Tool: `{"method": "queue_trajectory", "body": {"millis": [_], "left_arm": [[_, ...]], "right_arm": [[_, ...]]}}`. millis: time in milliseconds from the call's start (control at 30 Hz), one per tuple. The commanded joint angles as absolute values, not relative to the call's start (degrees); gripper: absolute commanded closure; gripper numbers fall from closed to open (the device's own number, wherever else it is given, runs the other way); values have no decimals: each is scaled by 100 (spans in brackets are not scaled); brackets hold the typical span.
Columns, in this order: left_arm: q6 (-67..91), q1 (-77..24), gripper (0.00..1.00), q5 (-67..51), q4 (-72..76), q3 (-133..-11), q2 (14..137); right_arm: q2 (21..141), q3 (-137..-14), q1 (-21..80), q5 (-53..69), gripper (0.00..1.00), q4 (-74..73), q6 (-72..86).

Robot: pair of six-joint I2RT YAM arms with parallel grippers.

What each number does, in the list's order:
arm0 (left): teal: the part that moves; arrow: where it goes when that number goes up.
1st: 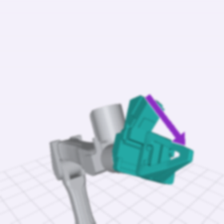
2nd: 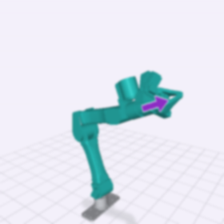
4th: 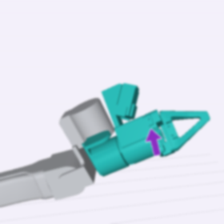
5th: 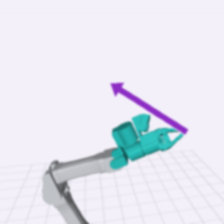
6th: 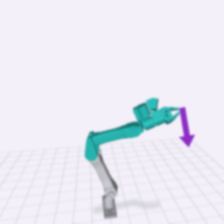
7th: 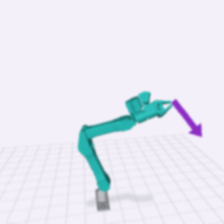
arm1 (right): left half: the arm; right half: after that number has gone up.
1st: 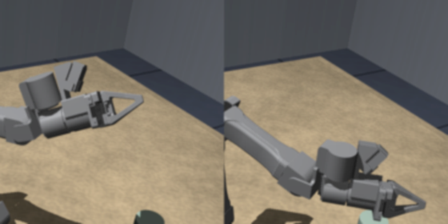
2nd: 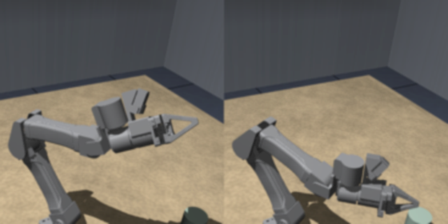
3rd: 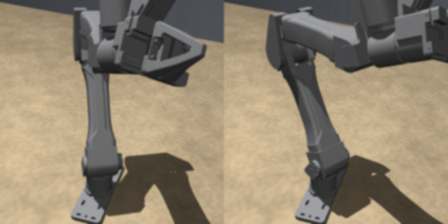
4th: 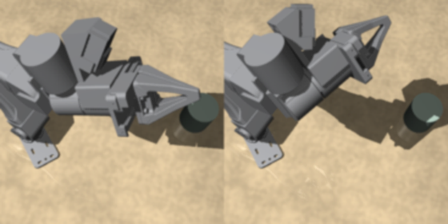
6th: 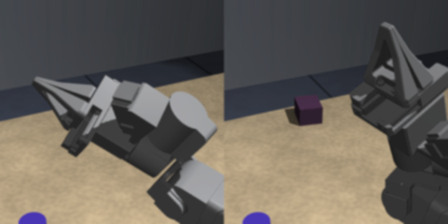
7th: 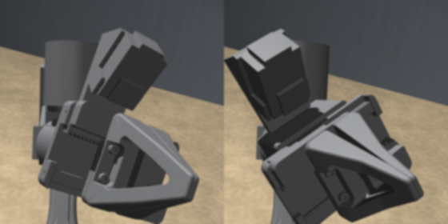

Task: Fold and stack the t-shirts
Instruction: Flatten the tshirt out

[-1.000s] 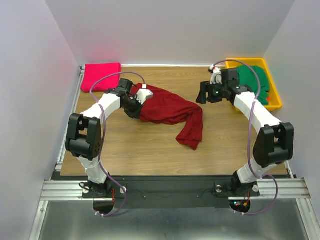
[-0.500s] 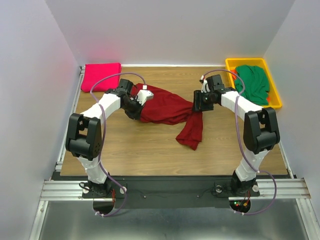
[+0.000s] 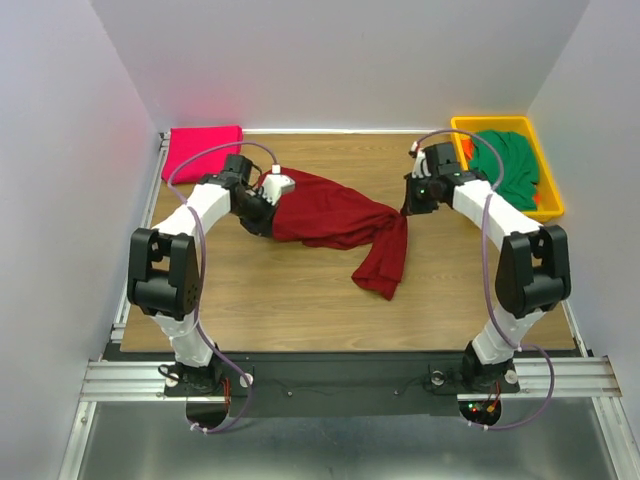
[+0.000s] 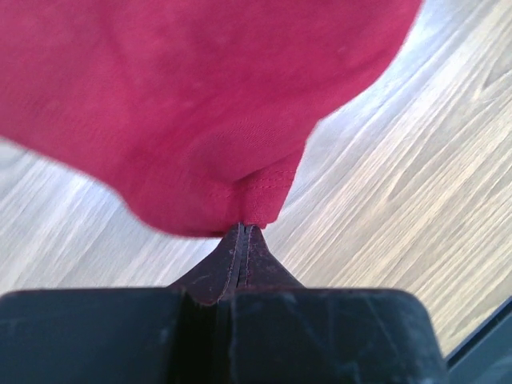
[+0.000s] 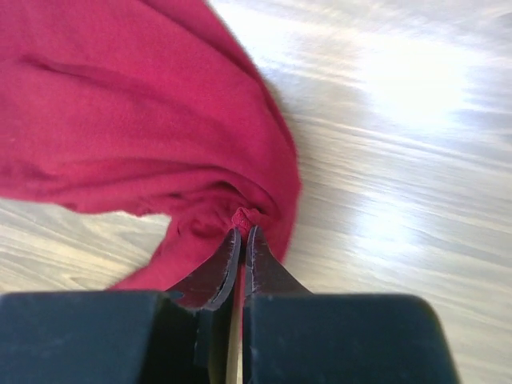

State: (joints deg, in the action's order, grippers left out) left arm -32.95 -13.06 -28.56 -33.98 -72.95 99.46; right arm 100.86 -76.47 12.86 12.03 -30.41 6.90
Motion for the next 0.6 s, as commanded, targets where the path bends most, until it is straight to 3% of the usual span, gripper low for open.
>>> {"method": "queue_trajectory", "body": {"millis": [0, 567], "left_arm": [[-3366, -994, 100, -3155, -3875, -8014, 9729], [-2760, -291, 100, -2926, -3770, -10457, 9439]], "right_arm": [[9335, -8147, 950, 1177, 99, -3155, 133], [8693, -9957, 79, 1371, 99, -3278, -1863]]}}
